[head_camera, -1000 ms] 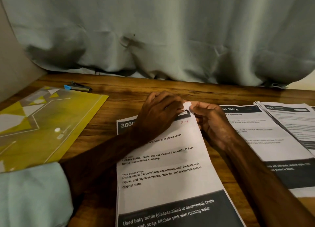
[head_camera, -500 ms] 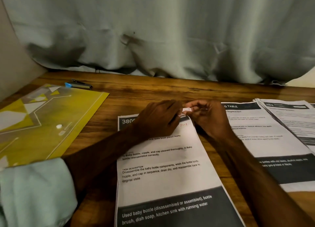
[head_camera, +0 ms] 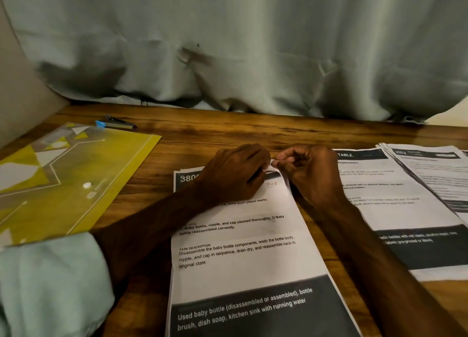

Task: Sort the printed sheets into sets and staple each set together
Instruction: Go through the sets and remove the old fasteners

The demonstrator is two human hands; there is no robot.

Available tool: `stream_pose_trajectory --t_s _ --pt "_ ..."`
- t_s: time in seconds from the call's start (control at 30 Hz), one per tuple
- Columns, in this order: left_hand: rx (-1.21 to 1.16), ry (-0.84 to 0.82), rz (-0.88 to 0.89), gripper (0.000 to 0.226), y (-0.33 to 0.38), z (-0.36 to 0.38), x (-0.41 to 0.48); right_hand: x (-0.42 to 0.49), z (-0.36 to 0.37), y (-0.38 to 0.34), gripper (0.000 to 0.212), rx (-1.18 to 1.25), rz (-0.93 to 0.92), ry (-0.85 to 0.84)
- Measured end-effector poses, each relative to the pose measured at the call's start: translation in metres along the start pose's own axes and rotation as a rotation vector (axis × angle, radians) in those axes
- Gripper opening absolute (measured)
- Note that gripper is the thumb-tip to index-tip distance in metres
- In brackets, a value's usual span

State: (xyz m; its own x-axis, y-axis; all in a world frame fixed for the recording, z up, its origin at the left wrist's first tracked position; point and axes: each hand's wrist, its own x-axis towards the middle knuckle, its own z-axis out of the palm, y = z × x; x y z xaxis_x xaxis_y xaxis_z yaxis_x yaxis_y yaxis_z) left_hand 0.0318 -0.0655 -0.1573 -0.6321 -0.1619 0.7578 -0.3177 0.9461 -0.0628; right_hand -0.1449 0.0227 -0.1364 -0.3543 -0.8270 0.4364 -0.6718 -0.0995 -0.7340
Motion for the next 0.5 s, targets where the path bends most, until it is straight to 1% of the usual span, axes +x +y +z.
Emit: stream_pose_trajectory --t_s 0.13,0.2,0.23,0.33,0.43,0.5 --pt "0.0 0.052 -0.032 0.009 0.0 0.001 0.002 -0.004 -0.004 -0.004 0.008 -0.114 -0.105 0.068" --pt "-0.011 0.085 -0.072 0.01 -0.001 0.002 0.003 -0.004 -0.008 -0.007 0.007 -0.163 -0.161 0.075" --pt "-0.023 0.101 -0.086 0.011 -0.002 0.003 0.003 -0.004 -0.009 -0.008 0.006 -0.146 -0.175 0.063" --pt "-0.016 0.124 -0.092 0.015 -0.002 0.005 0.005 -0.004 -0.009 -0.011 0.008 0.012 -0.146 0.004" --pt "-0.012 0.147 -0.106 0.017 -0.001 0.006 0.006 -0.005 -0.006 -0.012 0.019 0.183 -0.011 -0.023" --pt "-0.018 0.118 -0.133 0.017 0.0 0.006 0.005 -0.007 -0.009 -0.014 0.027 0.289 0.061 -0.086"
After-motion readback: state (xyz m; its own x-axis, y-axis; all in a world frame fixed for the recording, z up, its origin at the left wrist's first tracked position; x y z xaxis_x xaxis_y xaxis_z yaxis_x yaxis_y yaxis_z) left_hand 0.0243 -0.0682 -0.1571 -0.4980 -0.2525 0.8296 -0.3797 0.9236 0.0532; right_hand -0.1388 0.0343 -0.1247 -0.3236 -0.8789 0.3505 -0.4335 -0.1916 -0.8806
